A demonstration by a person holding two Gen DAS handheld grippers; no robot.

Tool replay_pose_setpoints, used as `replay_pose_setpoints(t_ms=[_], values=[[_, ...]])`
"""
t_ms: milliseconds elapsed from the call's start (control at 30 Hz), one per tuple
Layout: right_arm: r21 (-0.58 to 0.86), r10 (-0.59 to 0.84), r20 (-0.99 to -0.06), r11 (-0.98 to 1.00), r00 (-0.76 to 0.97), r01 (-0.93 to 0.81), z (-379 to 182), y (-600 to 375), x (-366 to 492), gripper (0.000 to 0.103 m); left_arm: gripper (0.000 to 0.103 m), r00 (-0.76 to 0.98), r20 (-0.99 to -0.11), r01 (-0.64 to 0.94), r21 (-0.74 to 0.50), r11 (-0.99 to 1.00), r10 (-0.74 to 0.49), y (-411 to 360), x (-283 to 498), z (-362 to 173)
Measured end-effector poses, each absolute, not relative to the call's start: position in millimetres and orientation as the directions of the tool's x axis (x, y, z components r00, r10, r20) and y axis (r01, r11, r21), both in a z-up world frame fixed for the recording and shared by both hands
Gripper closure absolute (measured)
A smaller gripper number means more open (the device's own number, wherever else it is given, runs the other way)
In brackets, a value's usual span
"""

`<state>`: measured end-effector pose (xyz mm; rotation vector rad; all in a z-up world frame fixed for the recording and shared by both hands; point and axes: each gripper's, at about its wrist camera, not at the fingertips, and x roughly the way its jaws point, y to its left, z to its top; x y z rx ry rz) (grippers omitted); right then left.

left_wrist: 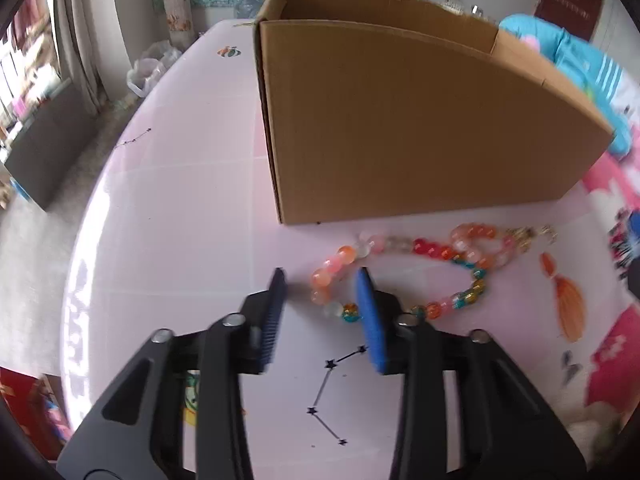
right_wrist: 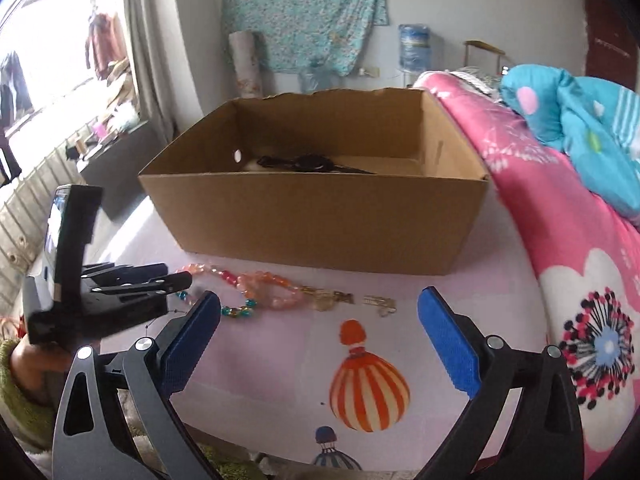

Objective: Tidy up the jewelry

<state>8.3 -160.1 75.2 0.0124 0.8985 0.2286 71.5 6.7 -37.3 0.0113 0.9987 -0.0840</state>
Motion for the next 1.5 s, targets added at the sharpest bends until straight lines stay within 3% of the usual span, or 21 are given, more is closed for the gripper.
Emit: replay_pose_setpoints(t_ms=[167,267,533,700,900,1267,1333,1367,1500], values=[[0.179,0.28,-0.788,0.957,0.549,-0.23,67,-156,20,0.007,0.092,0.541,-0.839,0.092,-0.004,0.996,-0.053,10,62,-37],[0.253,0.339,-0.794,0.939,0.504,-0.233,62,-152,21,0.007,0.092,0.537,-0.842,0.084,-0.001,0.996,-0.046,20,58,-37],[0.435,0.508,-0.794,0.859,0.335,-0.27,36,-124,32,0.034,0.093,0.529,-0.832,0.08,-0.151,0.985,-0.17,43,52,-36],[0.407,0.496,-0.821,0.856,0.284,-0.319,21,-93,45,0.054,0.093,0.527,-0.825,0.074,-0.193,0.978,-0.203,47,50,-37],[0.345,0.44,-0.858,0.876,0.264,-0.337,10,-70,55,0.069,0.092,0.515,-0.824,0.077,-0.23,0.97,-0.236,59,49,-40],[0.231,0.361,-0.888,0.887,0.286,-0.4,5,-43,50,0.079,0.092,0.518,-0.821,0.086,-0.231,0.969,-0.242,57,54,-41],[0.223,0.355,-0.887,0.889,0.294,-0.4,6,-41,50,0.084,0.092,0.523,-0.818,0.085,-0.228,0.97,-0.238,56,55,-41],[0.218,0.351,-0.887,0.891,0.299,-0.397,5,-40,50,0.091,0.092,0.527,-0.816,0.083,-0.228,0.97,-0.237,56,56,-41],[0.267,0.386,-0.874,0.888,0.293,-0.374,4,-48,52,0.093,0.095,0.551,-0.807,0.083,-0.202,0.976,-0.214,52,55,-41]])
